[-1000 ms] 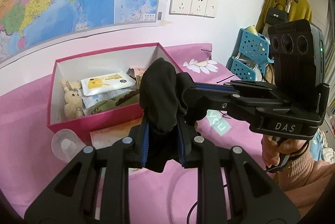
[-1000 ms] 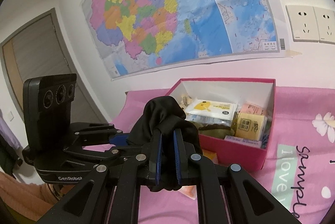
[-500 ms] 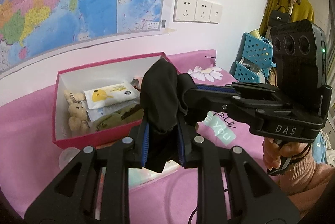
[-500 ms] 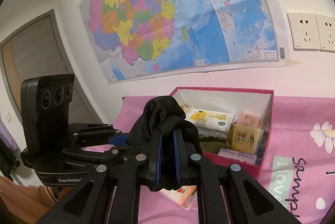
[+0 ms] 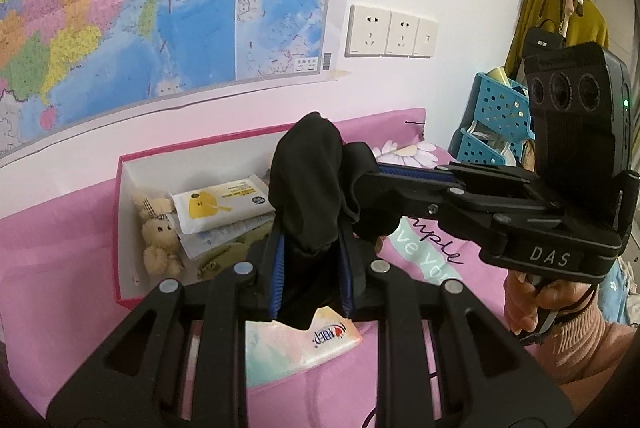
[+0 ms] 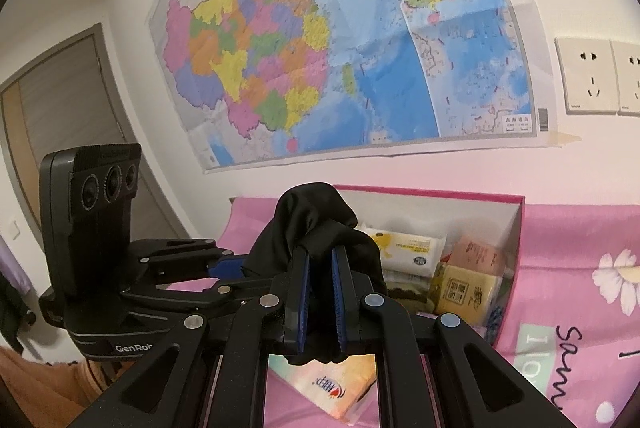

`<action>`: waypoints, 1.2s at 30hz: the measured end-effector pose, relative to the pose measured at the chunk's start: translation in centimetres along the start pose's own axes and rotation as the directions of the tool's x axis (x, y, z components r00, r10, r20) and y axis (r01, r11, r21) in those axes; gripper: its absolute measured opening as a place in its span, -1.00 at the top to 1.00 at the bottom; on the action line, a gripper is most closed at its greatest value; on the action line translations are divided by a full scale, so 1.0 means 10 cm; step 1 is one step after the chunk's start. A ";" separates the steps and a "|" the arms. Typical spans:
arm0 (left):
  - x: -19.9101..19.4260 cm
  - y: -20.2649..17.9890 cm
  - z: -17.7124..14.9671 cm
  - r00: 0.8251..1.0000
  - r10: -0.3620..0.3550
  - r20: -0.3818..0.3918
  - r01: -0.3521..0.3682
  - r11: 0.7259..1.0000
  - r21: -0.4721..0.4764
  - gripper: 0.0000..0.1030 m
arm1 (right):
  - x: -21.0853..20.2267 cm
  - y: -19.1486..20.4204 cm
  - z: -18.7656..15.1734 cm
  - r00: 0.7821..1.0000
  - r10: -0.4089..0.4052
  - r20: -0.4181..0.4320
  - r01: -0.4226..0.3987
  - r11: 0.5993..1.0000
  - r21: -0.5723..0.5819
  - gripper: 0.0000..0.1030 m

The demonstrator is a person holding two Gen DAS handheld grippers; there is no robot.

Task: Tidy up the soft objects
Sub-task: 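Carry the black plush over the pink box with the right gripper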

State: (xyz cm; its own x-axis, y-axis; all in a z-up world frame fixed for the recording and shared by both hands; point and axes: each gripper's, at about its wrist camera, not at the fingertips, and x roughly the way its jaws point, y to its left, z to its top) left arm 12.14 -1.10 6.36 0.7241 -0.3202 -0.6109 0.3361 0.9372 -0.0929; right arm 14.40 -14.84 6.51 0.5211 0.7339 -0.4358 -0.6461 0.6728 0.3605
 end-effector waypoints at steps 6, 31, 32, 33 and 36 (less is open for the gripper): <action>0.02 0.02 0.07 1.000 -0.004 0.007 0.004 1.000 -0.003 0.52 | 0.02 -0.03 0.06 1.000 -0.005 0.007 0.005 1.000 -0.002 0.81; 0.37 0.22 0.32 0.999 0.029 -0.028 -0.030 0.998 -0.047 0.52 | 0.25 -0.23 0.28 0.999 -0.050 0.001 0.050 0.999 0.006 0.81; 0.39 0.23 0.32 0.999 0.031 -0.030 -0.032 0.998 -0.050 0.52 | 0.26 -0.25 0.28 0.999 -0.052 -0.001 0.052 0.999 0.008 0.81; 0.40 0.24 0.33 0.999 0.032 -0.033 -0.034 0.998 -0.053 0.52 | 0.27 -0.26 0.29 0.999 -0.054 -0.002 0.054 0.998 0.010 0.81; 0.46 0.26 0.35 0.998 0.037 -0.040 -0.039 0.997 -0.059 0.52 | 0.31 -0.29 0.30 0.998 -0.060 -0.005 0.060 0.998 0.015 0.81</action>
State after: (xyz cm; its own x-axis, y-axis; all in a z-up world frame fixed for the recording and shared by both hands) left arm 18.40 -0.62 6.05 0.7112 -0.2794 -0.6451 0.2714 0.9556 -0.1146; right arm 19.59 -14.25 6.55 0.5559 0.6917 -0.4610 -0.6049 0.7170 0.3463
